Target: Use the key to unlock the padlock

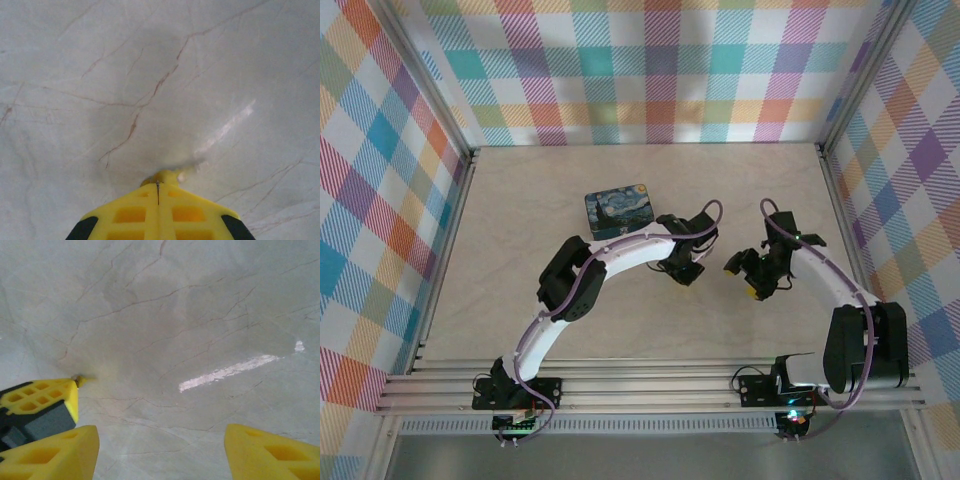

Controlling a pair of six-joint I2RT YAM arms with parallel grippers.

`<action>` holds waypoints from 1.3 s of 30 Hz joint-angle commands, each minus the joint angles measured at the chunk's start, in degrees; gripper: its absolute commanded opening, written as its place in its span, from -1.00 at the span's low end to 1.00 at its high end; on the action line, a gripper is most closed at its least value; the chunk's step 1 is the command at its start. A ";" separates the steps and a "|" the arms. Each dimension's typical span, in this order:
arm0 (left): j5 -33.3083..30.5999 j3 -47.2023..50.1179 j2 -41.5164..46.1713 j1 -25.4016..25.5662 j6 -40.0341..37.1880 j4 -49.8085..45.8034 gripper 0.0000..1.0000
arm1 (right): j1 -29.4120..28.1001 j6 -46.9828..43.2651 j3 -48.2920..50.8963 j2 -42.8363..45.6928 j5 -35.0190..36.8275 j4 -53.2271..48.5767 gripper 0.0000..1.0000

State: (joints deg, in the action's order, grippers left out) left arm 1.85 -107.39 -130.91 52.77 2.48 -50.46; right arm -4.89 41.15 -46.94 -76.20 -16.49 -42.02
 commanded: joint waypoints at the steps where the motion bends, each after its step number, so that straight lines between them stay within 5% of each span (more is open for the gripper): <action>1: 1.18 2.54 4.54 -0.85 -1.94 0.48 -1.00 | 1.29 -0.72 0.26 2.30 -3.02 0.39 0.34; 12: 11.14 6.91 15.02 -5.59 -2.68 5.44 -1.00 | 2.16 3.35 2.18 7.79 -11.94 7.81 0.22; 20: 16.09 6.11 18.76 -7.65 1.32 5.71 -1.00 | 1.88 11.65 7.02 10.06 -20.08 25.04 0.20; 26: 25.03 2.30 19.78 -10.89 8.01 3.79 -1.00 | -2.38 1.34 9.15 15.86 -13.52 32.51 0.22; 31: 32.42 2.12 22.13 -12.70 9.11 4.36 -1.00 | -6.53 -6.91 12.23 17.75 -11.18 42.29 0.04; 34: 36.11 1.80 22.63 -13.58 9.09 3.63 -1.00 | -8.13 -12.20 13.34 17.37 -11.64 46.97 -0.14; 39: 39.82 1.59 23.55 -14.45 7.33 1.84 -1.00 | -10.16 -22.42 14.77 16.29 -14.94 52.19 -0.17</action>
State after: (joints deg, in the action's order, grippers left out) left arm 36.80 -104.25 -109.71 38.87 10.48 -46.28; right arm -14.13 27.77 -32.97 -59.46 -29.28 3.53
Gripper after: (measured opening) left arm 0.049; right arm 0.412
